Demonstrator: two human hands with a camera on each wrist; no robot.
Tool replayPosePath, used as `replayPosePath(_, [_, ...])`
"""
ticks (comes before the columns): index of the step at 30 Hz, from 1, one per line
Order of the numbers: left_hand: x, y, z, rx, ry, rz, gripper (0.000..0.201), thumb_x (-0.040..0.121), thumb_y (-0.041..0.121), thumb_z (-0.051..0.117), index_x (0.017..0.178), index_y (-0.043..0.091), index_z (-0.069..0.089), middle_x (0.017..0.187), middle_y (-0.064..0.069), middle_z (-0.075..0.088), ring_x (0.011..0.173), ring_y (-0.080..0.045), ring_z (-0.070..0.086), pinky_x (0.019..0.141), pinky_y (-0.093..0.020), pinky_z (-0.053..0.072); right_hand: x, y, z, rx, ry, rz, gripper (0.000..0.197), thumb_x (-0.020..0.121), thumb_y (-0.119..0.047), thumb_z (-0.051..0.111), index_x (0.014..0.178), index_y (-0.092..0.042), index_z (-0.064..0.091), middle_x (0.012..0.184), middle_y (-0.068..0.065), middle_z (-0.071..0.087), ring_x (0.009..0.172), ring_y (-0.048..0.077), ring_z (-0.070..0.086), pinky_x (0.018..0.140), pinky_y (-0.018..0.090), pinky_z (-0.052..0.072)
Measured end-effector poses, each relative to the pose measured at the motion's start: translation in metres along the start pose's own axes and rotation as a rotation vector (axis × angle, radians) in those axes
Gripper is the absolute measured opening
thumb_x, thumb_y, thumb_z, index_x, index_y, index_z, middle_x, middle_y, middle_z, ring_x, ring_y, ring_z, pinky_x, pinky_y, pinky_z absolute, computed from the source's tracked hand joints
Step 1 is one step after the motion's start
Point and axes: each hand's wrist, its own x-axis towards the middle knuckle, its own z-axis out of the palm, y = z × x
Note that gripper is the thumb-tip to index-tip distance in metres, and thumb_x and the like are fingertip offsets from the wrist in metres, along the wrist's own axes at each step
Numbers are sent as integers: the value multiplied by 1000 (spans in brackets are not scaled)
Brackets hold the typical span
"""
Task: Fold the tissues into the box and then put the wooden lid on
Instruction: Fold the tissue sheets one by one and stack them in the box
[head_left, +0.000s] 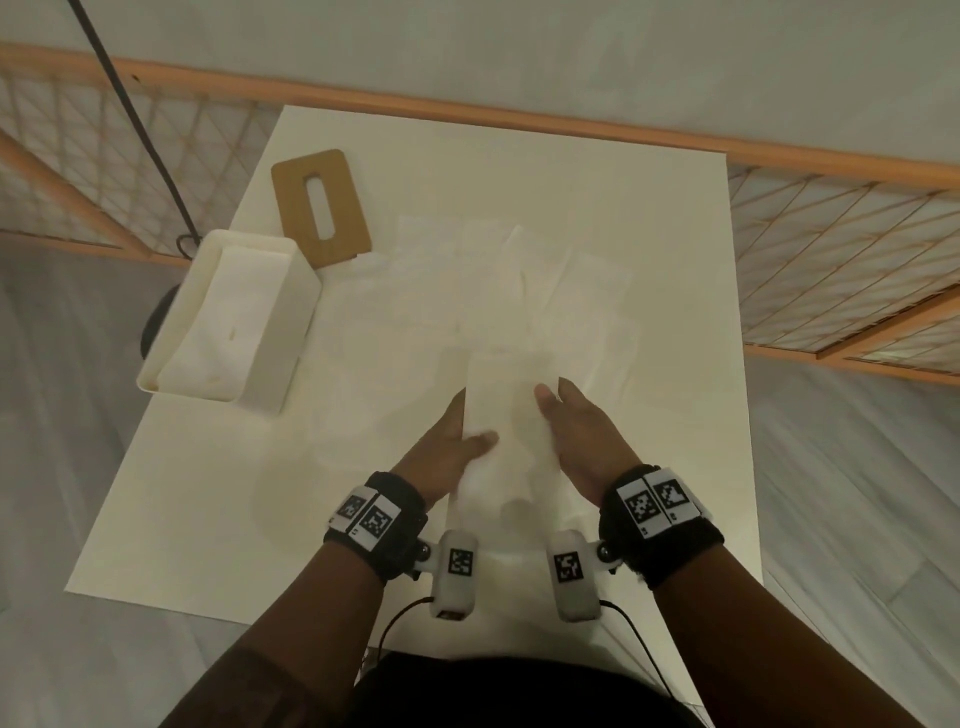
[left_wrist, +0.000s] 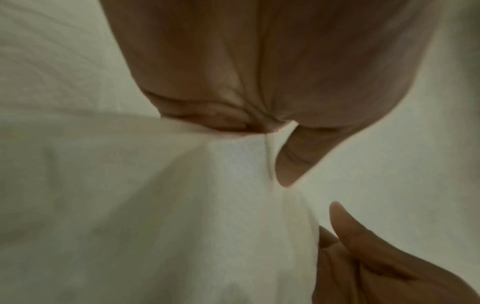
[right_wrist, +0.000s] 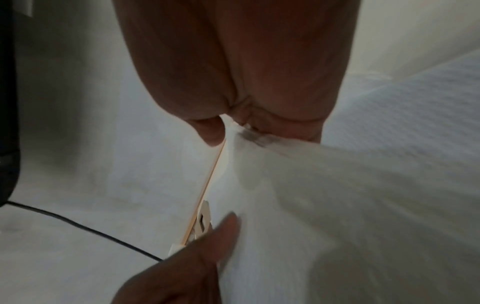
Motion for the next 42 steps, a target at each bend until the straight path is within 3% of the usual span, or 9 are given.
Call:
replayPosePath(2, [-1, -3, 3, -25, 7, 27, 74, 86, 15, 60, 150, 43, 33, 145, 7, 56, 133, -20, 55, 110, -52, 45, 3, 4, -4, -27, 57, 19, 31, 111, -25, 37, 130, -15, 59, 110, 5, 72, 84, 2, 71, 66, 14, 54])
replayPosePath(5, [-4, -8, 3, -40, -28, 26, 84, 87, 3, 51, 149, 55, 30, 149, 14, 52, 136, -18, 52, 112, -50, 43, 7, 12, -8, 76, 79, 91, 37, 111, -17, 34, 136, -20, 61, 118, 22, 70, 104, 37, 68, 73, 28, 59])
replayPosePath(9, [-9, -10, 3, -97, -29, 47, 85, 92, -7, 42, 127, 71, 47, 141, 21, 58, 134, -14, 54, 106, -42, 48, 7, 14, -11, 271, 106, 144, 39, 111, -14, 33, 134, -20, 63, 119, 9, 74, 109, 27, 69, 78, 36, 58])
replayPosePath(16, [-14, -12, 4, -94, -54, 64, 77, 88, 9, 48, 144, 61, 35, 147, 18, 54, 132, -22, 55, 73, -32, 56, 7, 7, -5, 397, 180, 98, 33, 107, -10, 43, 128, -16, 68, 118, 8, 75, 116, 26, 68, 96, 38, 57])
replayPosePath(21, [-8, -17, 5, -155, 111, 14, 87, 91, 13, 58, 154, 54, 15, 153, 5, 47, 135, -20, 52, 112, -49, 44, 3, -1, -5, 430, 176, 164, 33, 108, -39, 46, 126, -19, 65, 101, -1, 78, 87, 18, 73, 68, 33, 57])
replayPosePath(25, [-6, -19, 4, -146, 150, -54, 99, 93, 6, 64, 160, 40, -1, 150, 4, 49, 129, -23, 56, 111, -52, 44, -8, 6, -6, 163, -9, 360, 46, 97, -47, 63, 118, -7, 68, 109, 13, 77, 101, 30, 73, 88, 43, 59])
replayPosePath(30, [-10, -14, 8, -49, 130, -161, 76, 75, 18, 75, 140, 16, 37, 129, -11, 62, 116, -32, 64, 101, -55, 52, -5, 15, 0, -277, 16, 118, 21, 99, -28, 61, 115, -15, 63, 107, 4, 74, 97, 23, 70, 92, 46, 56])
replayPosePath(37, [-25, 17, -9, 351, 260, 44, 92, 87, -3, 61, 146, 42, 6, 112, 5, 57, 95, -17, 64, 76, -21, 50, -23, 7, 37, -495, 58, -85, 75, 95, -3, 52, 149, -28, 6, 90, -7, 63, 82, 18, 68, 72, 27, 55])
replayPosePath(42, [-49, 48, -90, 109, 175, 141, 65, 76, 1, 62, 128, 39, 55, 128, -7, 62, 114, -31, 61, 93, -47, 57, -21, -37, 97, -303, 21, -213, 51, 95, 0, 48, 127, -39, 52, 110, -8, 66, 88, 29, 71, 78, 49, 61])
